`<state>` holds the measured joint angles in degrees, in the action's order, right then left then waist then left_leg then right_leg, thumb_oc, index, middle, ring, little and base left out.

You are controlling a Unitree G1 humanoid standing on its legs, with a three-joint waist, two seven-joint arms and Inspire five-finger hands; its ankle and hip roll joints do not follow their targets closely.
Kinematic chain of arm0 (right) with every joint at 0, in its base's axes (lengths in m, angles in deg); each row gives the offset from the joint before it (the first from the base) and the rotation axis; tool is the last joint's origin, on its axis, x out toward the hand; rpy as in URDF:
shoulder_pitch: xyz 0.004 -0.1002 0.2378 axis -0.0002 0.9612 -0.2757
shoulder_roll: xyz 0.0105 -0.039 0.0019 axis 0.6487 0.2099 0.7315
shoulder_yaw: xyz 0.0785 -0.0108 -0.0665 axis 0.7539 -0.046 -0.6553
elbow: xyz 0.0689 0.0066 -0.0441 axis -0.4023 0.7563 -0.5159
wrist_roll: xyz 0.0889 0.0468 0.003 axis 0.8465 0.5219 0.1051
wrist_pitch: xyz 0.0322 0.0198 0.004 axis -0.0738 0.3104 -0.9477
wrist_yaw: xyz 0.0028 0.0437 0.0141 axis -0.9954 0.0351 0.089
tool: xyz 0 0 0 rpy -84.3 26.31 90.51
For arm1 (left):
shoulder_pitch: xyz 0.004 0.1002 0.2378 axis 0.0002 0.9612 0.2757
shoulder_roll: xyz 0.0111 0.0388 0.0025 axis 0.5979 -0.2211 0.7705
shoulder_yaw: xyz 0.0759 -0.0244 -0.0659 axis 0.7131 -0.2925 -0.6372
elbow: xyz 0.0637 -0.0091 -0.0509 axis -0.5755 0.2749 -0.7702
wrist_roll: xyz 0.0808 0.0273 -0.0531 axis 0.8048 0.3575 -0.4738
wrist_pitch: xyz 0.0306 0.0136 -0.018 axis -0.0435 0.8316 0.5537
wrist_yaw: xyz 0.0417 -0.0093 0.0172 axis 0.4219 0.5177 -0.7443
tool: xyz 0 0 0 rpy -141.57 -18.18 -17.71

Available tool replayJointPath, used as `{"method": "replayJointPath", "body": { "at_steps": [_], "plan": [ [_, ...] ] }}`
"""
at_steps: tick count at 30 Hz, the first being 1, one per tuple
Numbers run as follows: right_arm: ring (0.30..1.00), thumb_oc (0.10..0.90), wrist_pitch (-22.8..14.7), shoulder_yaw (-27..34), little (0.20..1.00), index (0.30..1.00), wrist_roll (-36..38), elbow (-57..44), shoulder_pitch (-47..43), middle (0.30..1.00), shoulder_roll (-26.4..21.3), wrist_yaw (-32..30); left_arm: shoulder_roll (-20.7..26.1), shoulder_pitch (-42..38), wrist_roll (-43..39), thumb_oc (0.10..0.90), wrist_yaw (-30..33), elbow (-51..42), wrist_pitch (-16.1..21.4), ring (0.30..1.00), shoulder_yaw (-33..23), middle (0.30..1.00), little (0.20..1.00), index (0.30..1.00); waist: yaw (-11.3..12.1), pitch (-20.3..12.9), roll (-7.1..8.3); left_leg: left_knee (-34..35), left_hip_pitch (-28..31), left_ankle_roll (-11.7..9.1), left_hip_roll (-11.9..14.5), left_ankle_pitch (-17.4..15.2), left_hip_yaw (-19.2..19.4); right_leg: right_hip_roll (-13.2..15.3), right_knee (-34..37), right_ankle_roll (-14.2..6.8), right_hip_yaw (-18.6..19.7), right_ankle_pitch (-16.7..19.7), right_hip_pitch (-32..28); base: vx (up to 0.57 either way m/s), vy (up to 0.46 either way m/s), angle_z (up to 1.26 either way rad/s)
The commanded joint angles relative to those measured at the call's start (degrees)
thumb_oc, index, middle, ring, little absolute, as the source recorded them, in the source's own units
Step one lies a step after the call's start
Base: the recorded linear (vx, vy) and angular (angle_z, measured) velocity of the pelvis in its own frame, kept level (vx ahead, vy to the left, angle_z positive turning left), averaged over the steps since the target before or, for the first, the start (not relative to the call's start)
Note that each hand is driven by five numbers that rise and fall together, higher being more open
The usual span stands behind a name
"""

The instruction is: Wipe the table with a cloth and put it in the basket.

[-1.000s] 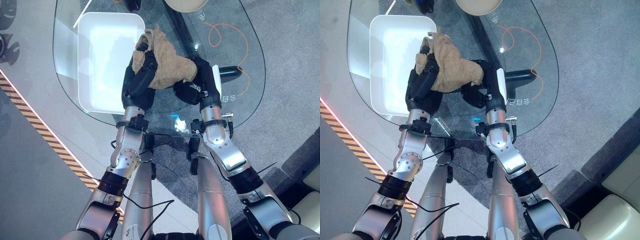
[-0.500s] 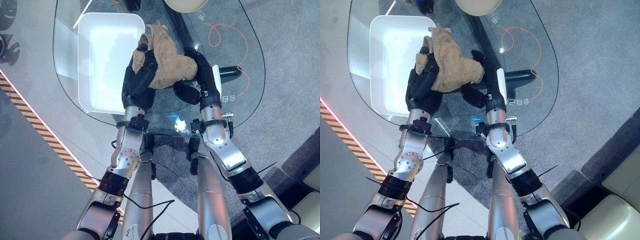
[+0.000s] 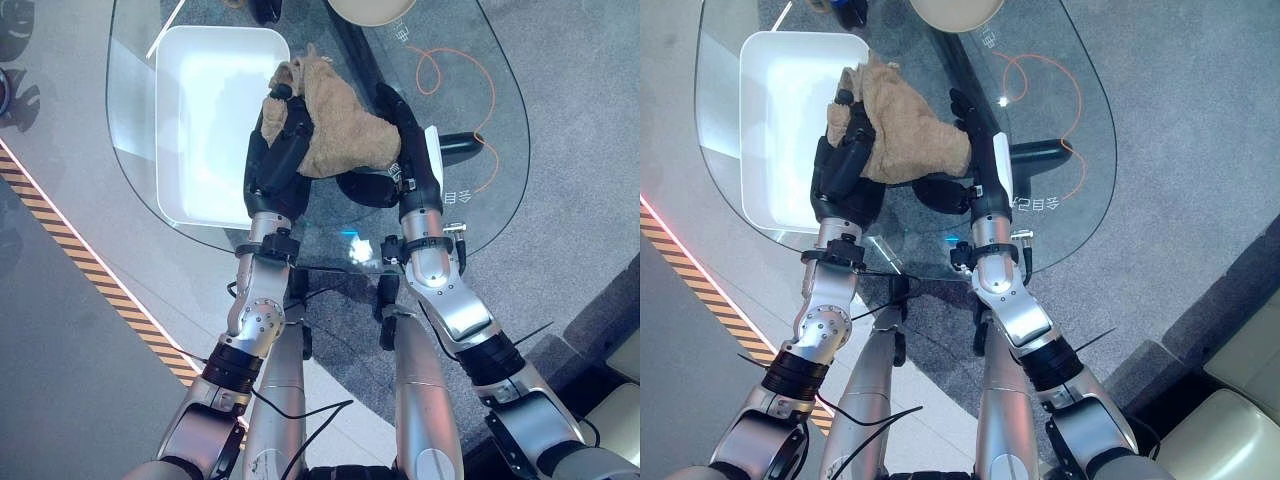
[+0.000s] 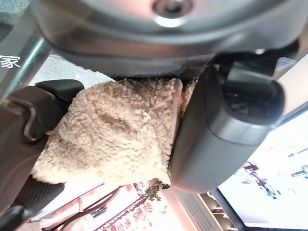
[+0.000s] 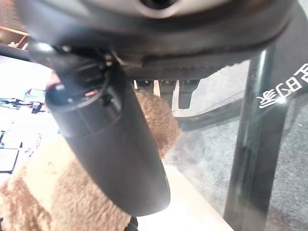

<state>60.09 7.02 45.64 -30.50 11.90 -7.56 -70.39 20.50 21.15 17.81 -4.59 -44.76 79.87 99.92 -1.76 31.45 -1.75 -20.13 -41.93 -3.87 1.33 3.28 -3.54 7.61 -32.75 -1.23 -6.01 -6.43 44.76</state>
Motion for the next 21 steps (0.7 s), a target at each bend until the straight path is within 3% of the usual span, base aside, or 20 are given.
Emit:
{"method": "replayJointPath", "body": {
  "at_steps": [1,16,21],
  "plan": [
    [0.900,0.800,-6.6,2.2,0.900,0.900,-1.0,-11.1,-6.9,0.900,3.3,-0.4,-0.9,-6.4,1.7,0.100,-4.8,-9.6,7.1,0.300,-0.4,0.300,0.200,0.300,1.3,-1.7,0.54,-0.5,2.3,5.5,-3.1,-3.0,4.3,-5.1,5.1,0.7,2.0,3.7,-2.9,0.00,0.000,0.00],
    [0.900,0.800,-6.0,2.6,0.900,0.900,-1.1,-10.6,-6.7,0.900,3.1,-1.2,-0.4,-7.1,2.0,0.100,-4.0,-9.8,12.1,0.300,-3.1,0.300,0.200,0.300,1.4,-1.7,0.43,-0.9,2.3,5.3,-3.2,-3.2,4.1,-5.0,4.8,0.9,1.9,3.2,-3.0,0.00,0.000,0.00],
    [0.900,0.800,-4.9,2.9,0.900,0.900,-4.3,-9.8,-6.2,0.900,2.7,-3.8,-0.2,-6.8,2.8,0.100,-3.8,-9.9,13.6,0.300,-4.0,0.300,0.200,0.300,1.3,-1.7,0.34,-1.4,2.2,5.2,-3.1,-3.5,4.2,-5.1,4.3,1.0,2.1,2.9,-2.8,0.00,0.000,0.00]
  ]
}}
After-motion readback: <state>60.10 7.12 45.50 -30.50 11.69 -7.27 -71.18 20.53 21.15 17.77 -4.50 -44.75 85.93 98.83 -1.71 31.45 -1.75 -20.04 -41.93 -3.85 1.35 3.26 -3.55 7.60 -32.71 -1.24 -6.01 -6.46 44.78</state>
